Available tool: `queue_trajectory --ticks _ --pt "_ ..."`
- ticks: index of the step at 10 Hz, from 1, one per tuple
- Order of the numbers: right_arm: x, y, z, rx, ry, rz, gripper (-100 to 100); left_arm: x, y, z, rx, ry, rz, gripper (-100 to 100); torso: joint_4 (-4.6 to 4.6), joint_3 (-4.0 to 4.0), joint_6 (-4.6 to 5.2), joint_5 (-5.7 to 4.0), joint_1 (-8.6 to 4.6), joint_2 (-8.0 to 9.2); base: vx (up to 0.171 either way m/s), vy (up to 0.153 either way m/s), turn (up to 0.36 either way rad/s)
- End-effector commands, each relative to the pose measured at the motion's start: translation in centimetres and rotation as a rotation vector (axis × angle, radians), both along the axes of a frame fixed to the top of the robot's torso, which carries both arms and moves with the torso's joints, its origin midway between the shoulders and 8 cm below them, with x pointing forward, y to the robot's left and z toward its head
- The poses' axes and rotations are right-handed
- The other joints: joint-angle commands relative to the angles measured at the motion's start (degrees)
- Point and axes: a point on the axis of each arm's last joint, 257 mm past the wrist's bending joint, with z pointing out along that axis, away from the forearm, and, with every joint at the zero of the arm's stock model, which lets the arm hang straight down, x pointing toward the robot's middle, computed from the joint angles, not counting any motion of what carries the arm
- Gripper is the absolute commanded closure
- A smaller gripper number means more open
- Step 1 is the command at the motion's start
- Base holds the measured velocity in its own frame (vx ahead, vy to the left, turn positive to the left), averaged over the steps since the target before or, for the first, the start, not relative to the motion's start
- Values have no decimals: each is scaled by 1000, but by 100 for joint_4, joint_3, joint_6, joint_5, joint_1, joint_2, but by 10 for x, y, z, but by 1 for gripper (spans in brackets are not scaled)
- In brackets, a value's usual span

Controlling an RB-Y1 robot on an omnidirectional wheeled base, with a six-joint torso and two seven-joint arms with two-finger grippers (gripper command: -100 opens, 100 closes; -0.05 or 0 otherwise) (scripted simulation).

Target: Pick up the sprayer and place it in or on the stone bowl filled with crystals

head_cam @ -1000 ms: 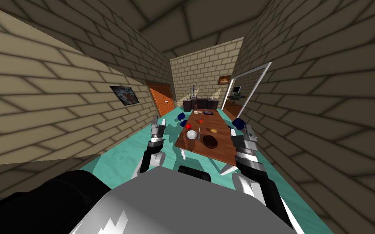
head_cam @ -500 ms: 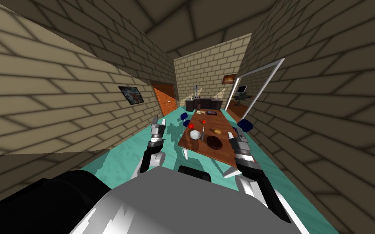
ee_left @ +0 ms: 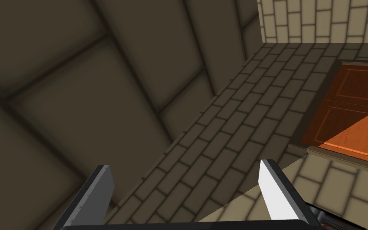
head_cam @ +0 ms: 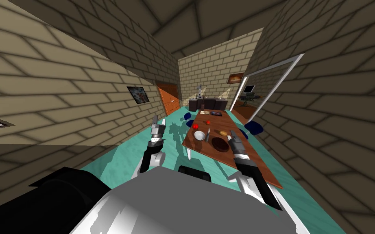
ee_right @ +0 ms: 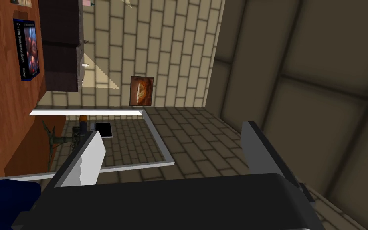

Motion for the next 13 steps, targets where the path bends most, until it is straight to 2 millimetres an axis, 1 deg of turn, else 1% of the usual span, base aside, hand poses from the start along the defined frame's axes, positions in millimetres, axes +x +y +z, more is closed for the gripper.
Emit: queue_trajectory --ticks 1,4,5,6,8,10,11,12,13 --pt "6 -9 -19 -43 42 -16 -100 0 0 0 0 0 0 0 0 0 0 0 0 0 -2 60 87" --pt "17 -30 -63 -155 149 -57 -100 0 0 0 0 0 0 0 0 1 -1 0 2 2 -6 88 173" --pt "19 -37 -74 -194 175 -69 -100 0 0 0 0 0 0 0 1 2 -1 2 12 4 7 122 157" --pt "19 -38 -79 -194 186 -71 -100 0 0 0 0 0 0 0 0 0 -1 3 16 0 7 77 35" --pt "23 -57 -108 -274 260 -100 -100 0 0 0 0 0 0 0 0 0 0 -1 -4 0 8 78 137" --pt "25 -78 -135 -359 333 -128 -100 0 0 0 0 0 0 0 0 0 -1 2 9 0 1 110 180" --pt "24 -80 -140 -358 344 -129 -100 0 0 0 0 0 0 0 1 2 0 3 14 5 7 82 47" --pt "25 -92 -152 -402 378 -143 -100 0 0 0 0 0 0 0 1 2 3 2 4 3 8 79 110" --pt "24 -93 -156 -402 385 -144 -100 0 0 0 0 0 0 0 1 2 1 1 2 3 3 50 52"
